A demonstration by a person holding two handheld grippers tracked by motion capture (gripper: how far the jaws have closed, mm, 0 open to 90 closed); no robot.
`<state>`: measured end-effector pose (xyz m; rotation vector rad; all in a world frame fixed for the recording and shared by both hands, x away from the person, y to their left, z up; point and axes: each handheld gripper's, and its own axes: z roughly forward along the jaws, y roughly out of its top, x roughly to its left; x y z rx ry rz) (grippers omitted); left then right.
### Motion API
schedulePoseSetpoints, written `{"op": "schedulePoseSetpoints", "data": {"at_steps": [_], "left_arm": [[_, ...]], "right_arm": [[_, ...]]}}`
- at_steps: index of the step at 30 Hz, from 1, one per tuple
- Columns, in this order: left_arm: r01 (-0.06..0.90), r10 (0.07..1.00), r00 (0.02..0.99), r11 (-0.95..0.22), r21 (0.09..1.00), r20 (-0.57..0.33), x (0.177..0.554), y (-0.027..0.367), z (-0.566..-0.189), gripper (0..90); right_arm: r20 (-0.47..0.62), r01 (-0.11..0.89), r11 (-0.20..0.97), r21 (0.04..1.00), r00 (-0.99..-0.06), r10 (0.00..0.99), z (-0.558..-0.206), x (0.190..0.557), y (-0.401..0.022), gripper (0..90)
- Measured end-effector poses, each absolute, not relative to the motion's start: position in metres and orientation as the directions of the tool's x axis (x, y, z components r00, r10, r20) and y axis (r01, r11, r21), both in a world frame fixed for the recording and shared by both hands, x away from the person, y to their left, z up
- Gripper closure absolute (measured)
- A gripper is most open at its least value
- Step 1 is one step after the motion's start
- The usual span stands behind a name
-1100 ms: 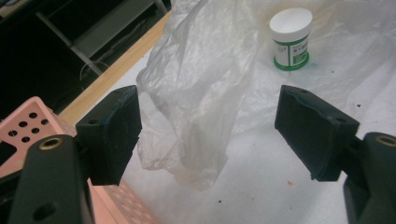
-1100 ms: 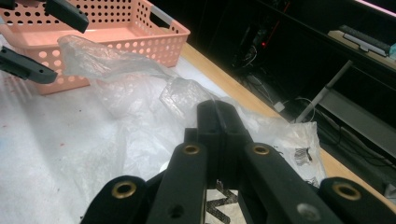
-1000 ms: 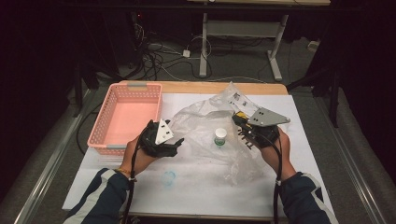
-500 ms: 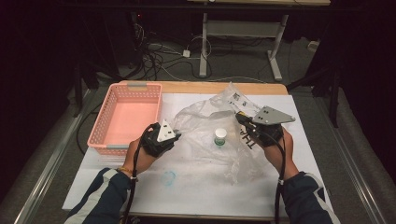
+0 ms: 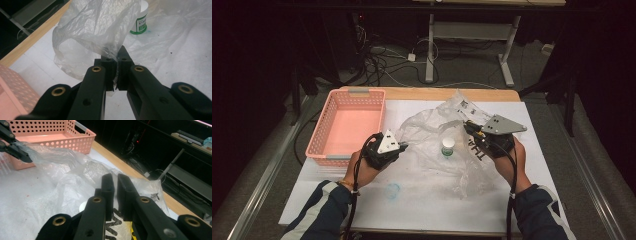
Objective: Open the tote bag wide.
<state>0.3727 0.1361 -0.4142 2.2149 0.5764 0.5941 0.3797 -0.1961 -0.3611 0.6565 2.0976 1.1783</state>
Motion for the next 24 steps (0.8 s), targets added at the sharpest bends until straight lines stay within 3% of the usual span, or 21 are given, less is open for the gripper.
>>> {"op": "schedulePoseSetpoints", "data": {"at_steps": [5, 13, 24], "left_arm": [[0.217, 0.567, 0.790, -0.614, 0.759, 0.233, 0.373, 0.136, -0.415, 85.0], [0.215, 0.573, 0.783, -0.617, 0.757, 0.244, 0.372, 0.136, -0.415, 85.0], [0.214, 0.573, 0.780, -0.623, 0.752, 0.253, 0.371, 0.135, -0.416, 85.1]], "right_arm": [[-0.285, 0.106, 0.474, 0.874, -0.679, 0.677, -0.361, 0.372, -0.198, 77.0], [-0.268, 0.085, 0.438, 0.895, -0.682, 0.680, -0.364, 0.348, -0.201, 53.9], [-0.230, 0.094, 0.456, 0.885, -0.764, 0.603, -0.380, 0.298, -0.210, 30.1]]}}
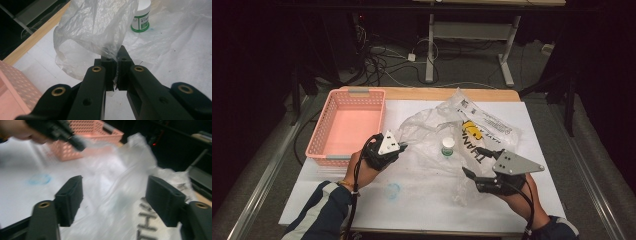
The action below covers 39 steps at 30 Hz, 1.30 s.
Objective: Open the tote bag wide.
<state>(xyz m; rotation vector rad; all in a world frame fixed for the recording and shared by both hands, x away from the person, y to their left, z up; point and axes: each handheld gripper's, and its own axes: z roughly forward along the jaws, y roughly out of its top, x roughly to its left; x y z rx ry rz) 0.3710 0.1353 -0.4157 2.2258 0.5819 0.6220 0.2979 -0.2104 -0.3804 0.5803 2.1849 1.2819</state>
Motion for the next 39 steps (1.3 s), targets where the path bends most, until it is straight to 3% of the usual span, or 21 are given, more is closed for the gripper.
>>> {"op": "schedulePoseSetpoints", "data": {"at_steps": [8, 13, 16, 18, 21, 23, 27, 30, 34, 39], "left_arm": [[0.209, 0.569, 0.781, -0.626, 0.752, 0.256, 0.370, 0.134, -0.416, 85.1], [0.209, 0.569, 0.782, -0.625, 0.752, 0.256, 0.371, 0.133, -0.417, 85.1], [0.208, 0.569, 0.781, -0.624, 0.753, 0.256, 0.370, 0.133, -0.417, 85.0], [0.207, 0.570, 0.780, -0.623, 0.754, 0.257, 0.370, 0.134, -0.416, 85.0], [0.208, 0.571, 0.780, -0.624, 0.753, 0.257, 0.371, 0.134, -0.417, 85.0], [0.208, 0.570, 0.780, -0.623, 0.754, 0.257, 0.370, 0.134, -0.417, 85.0], [0.211, 0.572, 0.781, -0.621, 0.755, 0.253, 0.371, 0.133, -0.418, 85.0], [0.209, 0.568, 0.782, -0.626, 0.752, 0.255, 0.371, 0.132, -0.418, 85.0], [0.209, 0.567, 0.784, -0.626, 0.752, 0.254, 0.370, 0.132, -0.418, 85.0], [0.210, 0.565, 0.785, -0.629, 0.749, 0.254, 0.371, 0.132, -0.419, 85.0]], "right_arm": [[-0.213, 0.185, 0.548, 0.816, -0.785, 0.582, -0.419, 0.292, -0.219, 24.7], [-0.278, 0.186, 0.639, 0.746, -0.785, 0.554, -0.438, 0.297, -0.217, 24.3], [-0.286, 0.188, 0.665, 0.723, -0.795, 0.535, -0.443, 0.300, -0.216, 36.0], [-0.292, 0.190, 0.691, 0.697, -0.805, 0.516, -0.445, 0.301, -0.216, 50.2], [-0.269, 0.213, 0.711, 0.670, -0.823, 0.501, -0.447, 0.304, -0.217, 57.6], [-0.255, 0.211, 0.713, 0.668, -0.836, 0.486, -0.447, 0.304, -0.216, 54.7], [-0.216, 0.198, 0.667, 0.718, -0.847, 0.485, -0.444, 0.299, -0.212, 34.3], [-0.167, 0.198, 0.652, 0.732, -0.876, 0.453, -0.446, 0.295, -0.206, 27.3], [-0.141, 0.200, 0.674, 0.711, -0.899, 0.415, -0.453, 0.294, -0.198, 23.4], [-0.117, 0.227, 0.689, 0.689, -0.903, 0.414, -0.460, 0.297, -0.194, 24.6]]}}
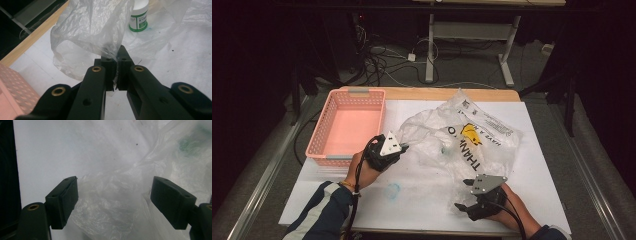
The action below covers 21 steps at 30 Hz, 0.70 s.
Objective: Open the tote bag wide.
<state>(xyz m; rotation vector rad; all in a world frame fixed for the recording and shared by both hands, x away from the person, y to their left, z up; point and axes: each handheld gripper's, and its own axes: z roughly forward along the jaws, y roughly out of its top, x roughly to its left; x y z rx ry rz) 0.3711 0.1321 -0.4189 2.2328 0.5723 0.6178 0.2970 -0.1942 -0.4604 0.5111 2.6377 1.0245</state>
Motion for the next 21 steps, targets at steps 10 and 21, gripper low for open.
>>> {"op": "schedulePoseSetpoints", "data": {"at_steps": [10, 21], "left_arm": [[0.211, 0.569, 0.782, -0.626, 0.751, 0.255, 0.372, 0.132, -0.420, 85.0], [0.206, 0.573, 0.778, -0.619, 0.758, 0.256, 0.375, 0.135, -0.418, 85.0]], "right_arm": [[-0.040, 0.297, 0.707, 0.642, -0.908, 0.418, -0.471, 0.311, -0.194, 55.1], [-0.120, 0.236, 0.721, 0.652, -0.906, 0.406, -0.461, 0.310, -0.192, 88.4]]}}
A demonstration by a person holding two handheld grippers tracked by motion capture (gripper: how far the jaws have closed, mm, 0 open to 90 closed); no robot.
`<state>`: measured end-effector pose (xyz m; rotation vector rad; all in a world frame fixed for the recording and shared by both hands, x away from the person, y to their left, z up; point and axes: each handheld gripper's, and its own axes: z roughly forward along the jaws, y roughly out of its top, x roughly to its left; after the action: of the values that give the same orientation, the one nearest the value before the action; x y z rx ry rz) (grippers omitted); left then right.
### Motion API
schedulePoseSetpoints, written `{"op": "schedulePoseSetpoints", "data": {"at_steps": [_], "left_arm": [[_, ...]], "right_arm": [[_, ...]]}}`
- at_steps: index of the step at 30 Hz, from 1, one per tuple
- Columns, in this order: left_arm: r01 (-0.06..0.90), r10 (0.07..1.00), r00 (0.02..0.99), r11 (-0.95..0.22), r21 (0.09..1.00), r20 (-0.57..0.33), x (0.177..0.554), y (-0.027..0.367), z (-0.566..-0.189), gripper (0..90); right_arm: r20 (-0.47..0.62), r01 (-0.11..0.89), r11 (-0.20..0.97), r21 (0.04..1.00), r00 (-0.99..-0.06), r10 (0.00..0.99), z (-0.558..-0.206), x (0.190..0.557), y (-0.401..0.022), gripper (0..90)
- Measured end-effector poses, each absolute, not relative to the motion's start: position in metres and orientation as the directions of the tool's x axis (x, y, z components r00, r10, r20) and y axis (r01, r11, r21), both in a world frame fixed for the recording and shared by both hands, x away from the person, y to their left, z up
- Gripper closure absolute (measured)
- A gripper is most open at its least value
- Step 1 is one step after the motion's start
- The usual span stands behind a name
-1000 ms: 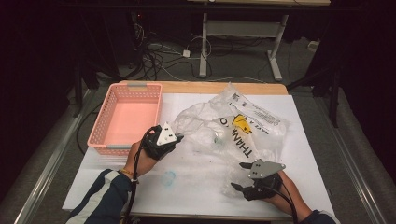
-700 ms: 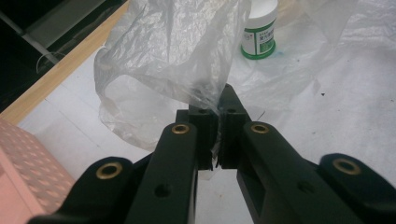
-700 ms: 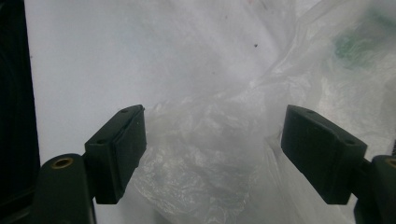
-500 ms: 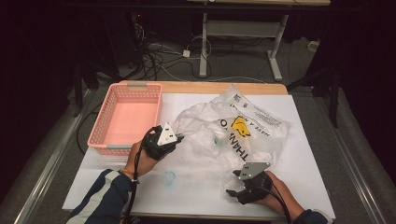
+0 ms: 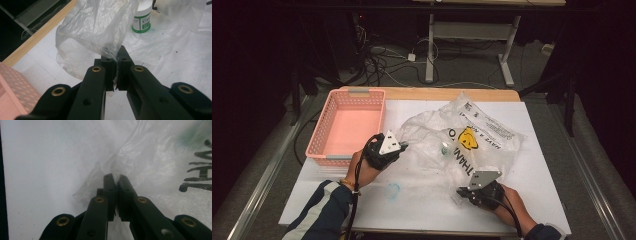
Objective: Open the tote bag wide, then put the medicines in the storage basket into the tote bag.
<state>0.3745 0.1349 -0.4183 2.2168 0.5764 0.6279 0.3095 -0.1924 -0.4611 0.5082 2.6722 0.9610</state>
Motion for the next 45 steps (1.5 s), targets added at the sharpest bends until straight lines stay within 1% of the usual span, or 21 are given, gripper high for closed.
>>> {"op": "schedulePoseSetpoints", "data": {"at_steps": [4, 10, 26, 32, 34, 39, 45], "left_arm": [[0.202, 0.574, 0.779, -0.610, 0.766, 0.252, 0.374, 0.136, -0.416, 85.0], [0.194, 0.575, 0.778, -0.601, 0.775, 0.252, 0.373, 0.138, -0.414, 85.0], [0.189, 0.594, 0.764, -0.580, 0.792, 0.252, 0.373, 0.145, -0.408, 85.0], [0.173, 0.616, 0.742, -0.557, 0.812, 0.264, 0.372, 0.156, -0.396, 85.0], [0.179, 0.626, 0.737, -0.545, 0.819, 0.255, 0.369, 0.160, -0.392, 85.0], [0.152, 0.644, 0.713, -0.528, 0.836, 0.277, 0.366, 0.170, -0.377, 85.0], [0.127, 0.670, 0.686, -0.495, 0.860, 0.284, 0.365, 0.183, -0.356, 85.0]], "right_arm": [[-0.148, 0.210, 0.668, 0.713, -0.887, 0.437, -0.448, 0.306, -0.197, 89.0], [-0.188, 0.164, 0.619, 0.768, -0.866, 0.463, -0.433, 0.300, -0.201, 89.3], [-0.241, 0.085, 0.546, 0.834, -0.832, 0.499, -0.408, 0.292, -0.208, 89.9], [-0.274, 0.028, 0.508, 0.861, -0.816, 0.509, -0.390, 0.290, -0.209, 90.0], [-0.287, 0.007, 0.498, 0.867, -0.811, 0.510, -0.384, 0.289, -0.208, 90.0], [-0.330, -0.055, 0.482, 0.874, -0.796, 0.507, -0.368, 0.286, -0.202, 90.0], [-0.394, -0.134, 0.462, 0.877, -0.752, 0.529, -0.339, 0.282, -0.204, 90.0]]}}
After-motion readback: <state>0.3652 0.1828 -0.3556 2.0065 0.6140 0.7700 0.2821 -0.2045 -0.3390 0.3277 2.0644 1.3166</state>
